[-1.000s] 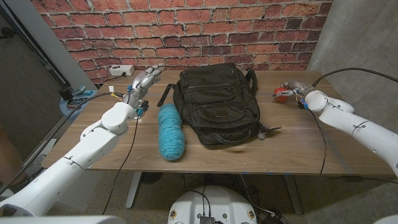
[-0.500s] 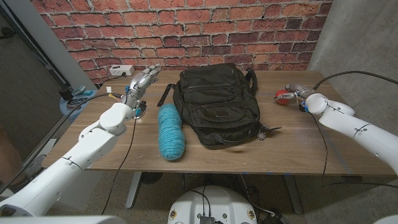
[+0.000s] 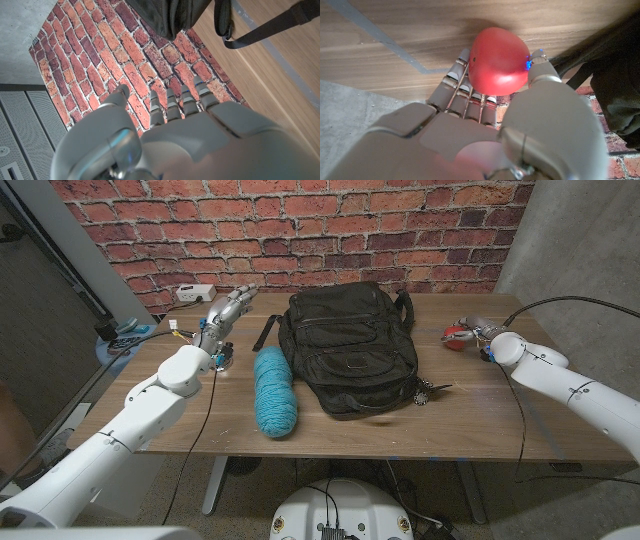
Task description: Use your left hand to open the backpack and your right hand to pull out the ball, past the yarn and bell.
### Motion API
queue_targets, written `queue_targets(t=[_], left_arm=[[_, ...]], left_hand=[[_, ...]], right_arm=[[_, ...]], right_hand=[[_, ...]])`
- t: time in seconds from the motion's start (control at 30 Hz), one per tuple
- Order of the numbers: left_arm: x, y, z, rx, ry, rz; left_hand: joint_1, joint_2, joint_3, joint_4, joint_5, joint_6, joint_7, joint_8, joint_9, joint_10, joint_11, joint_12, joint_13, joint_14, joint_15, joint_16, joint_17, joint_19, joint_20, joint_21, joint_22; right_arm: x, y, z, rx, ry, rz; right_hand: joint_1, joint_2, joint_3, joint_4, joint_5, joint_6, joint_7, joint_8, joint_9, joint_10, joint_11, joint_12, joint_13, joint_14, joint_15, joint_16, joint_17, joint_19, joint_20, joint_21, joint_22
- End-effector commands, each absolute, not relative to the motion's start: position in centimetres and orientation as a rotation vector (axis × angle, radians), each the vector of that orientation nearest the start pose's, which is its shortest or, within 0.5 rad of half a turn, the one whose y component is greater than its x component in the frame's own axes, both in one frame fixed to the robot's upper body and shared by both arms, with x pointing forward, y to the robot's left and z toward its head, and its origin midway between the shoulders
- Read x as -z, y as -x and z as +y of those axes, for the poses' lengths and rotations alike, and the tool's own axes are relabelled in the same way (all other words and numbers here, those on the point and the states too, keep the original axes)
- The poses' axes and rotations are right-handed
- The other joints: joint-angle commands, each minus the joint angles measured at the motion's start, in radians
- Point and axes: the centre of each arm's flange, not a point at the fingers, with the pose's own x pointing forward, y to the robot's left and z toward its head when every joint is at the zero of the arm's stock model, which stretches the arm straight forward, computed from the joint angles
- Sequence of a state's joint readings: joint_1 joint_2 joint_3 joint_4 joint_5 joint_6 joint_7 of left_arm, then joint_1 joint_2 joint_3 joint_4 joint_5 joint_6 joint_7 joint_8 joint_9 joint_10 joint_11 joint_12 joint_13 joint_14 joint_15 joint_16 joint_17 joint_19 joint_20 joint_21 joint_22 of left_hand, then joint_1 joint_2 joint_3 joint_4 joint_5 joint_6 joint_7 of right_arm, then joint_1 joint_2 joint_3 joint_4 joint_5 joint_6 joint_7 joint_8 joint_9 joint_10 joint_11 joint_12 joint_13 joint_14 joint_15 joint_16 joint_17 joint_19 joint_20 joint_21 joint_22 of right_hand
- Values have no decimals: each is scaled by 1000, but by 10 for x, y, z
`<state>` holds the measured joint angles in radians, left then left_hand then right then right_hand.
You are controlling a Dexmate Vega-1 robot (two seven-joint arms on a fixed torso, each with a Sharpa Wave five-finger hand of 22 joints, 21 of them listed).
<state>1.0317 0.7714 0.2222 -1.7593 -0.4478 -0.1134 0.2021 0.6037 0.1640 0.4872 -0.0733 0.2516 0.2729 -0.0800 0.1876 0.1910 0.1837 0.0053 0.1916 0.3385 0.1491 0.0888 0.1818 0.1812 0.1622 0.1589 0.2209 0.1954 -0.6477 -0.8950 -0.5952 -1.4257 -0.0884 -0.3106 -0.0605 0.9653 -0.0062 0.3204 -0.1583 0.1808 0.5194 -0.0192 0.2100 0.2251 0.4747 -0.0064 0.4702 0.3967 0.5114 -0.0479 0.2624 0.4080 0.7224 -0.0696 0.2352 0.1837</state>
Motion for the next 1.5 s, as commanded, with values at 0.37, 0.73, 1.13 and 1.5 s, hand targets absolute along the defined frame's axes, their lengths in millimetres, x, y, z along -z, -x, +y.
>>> queue_targets(t=[0.37, 0.73, 1.13, 1.5], left_arm=[[-29, -555, 338, 10, -277, -704], [-27, -553, 339, 12, -274, -709], [-25, -552, 338, 12, -268, -709], [-26, -551, 336, 14, -271, -711]], left_hand=[[-9, 1, 15, -11, 7, -11, -1, -1, 1, -19, 3, 5, -13, -32, -4, -7, 0, -25, -5, -10, -3], [-9, 0, 20, -19, 7, -12, -2, 0, 1, -24, 1, 5, -21, -37, -1, -6, -3, -33, -3, -13, -5], [-11, 0, 27, -26, 7, -11, -3, 2, 2, -26, 9, 7, -31, -38, 0, -4, -5, -34, -5, -13, -7], [-10, 2, 37, -36, 8, 5, -44, 8, 2, -29, 11, 9, -42, -39, 5, -2, -6, -36, -4, -13, -8]], right_arm=[[-9, -661, -398, 200, 1088, -191], [-7, -657, -398, 189, 1093, -189], [-7, -655, -400, 178, 1091, -182], [-9, -656, -400, 167, 1094, -172]], right_hand=[[-9, 5, 13, 7, 6, -16, -2, -10, 4, -24, -3, -5, 4, -16, -90, -15, 0, -18, -52, -7, 1], [-52, -18, -2, 19, 5, -55, 6, -18, 4, -60, 12, -19, 8, -45, -69, -32, 0, -38, -42, -15, 1], [-103, -33, -19, 34, 9, -103, 25, -23, 3, -102, 38, -36, 11, -84, -46, -47, 4, -65, -27, -25, 1], [-143, -49, -32, 41, 13, -148, 41, -25, 2, -148, 64, -57, 15, -122, -25, -56, 6, -96, -11, -32, 1]])
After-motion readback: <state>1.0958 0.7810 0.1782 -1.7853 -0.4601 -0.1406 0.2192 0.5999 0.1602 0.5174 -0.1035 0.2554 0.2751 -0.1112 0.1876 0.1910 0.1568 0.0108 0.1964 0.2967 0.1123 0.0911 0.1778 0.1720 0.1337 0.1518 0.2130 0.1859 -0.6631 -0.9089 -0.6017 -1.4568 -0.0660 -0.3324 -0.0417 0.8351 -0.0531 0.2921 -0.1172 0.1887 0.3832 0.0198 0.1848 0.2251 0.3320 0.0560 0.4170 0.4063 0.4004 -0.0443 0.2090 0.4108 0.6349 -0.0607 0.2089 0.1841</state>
